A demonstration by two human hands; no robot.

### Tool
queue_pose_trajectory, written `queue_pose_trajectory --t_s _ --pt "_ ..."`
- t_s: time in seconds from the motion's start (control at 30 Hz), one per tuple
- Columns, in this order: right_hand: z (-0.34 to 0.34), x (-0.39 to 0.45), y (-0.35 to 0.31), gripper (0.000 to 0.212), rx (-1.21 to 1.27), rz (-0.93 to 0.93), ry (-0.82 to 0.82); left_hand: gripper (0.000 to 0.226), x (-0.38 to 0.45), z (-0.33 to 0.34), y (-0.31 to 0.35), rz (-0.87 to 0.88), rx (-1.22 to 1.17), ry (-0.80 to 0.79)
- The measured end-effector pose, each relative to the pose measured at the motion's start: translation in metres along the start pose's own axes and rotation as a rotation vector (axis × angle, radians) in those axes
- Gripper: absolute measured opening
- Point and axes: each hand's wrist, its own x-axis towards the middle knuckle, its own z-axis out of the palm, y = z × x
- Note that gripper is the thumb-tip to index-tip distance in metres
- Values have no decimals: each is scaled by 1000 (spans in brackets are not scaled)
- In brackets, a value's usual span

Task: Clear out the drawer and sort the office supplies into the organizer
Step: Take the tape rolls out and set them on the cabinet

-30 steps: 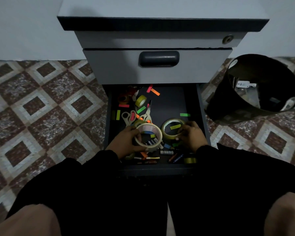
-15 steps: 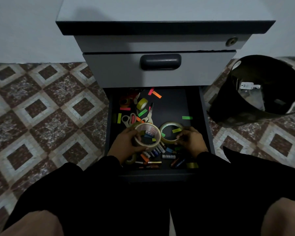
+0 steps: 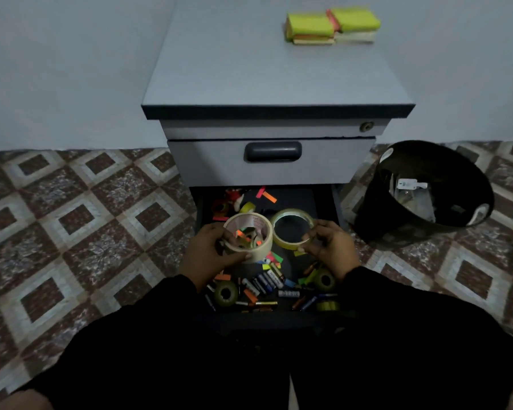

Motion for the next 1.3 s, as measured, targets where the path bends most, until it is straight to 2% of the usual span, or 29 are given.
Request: queue_pose_trajectory --t_s 0.23,0.33,0.6,0.87,1.3 --pt "-47 -8 -60 24 -18 -169 15 26 -16 -63 41 49 -70 87" --pt "-68 -2 -92 22 -14 -242 33 30 -14 -94 56 87 -105 118" --pt "-115 34 -172 21 19 -408 109 27 13 -163 105 228 -69 304" --pt "-124 101 -214 23 -74 -441 84 28 72 -185 127 207 -62 416" --pt "-129 239 -244 24 -67 -362 161 29 165 -206 128 151 -119 420"
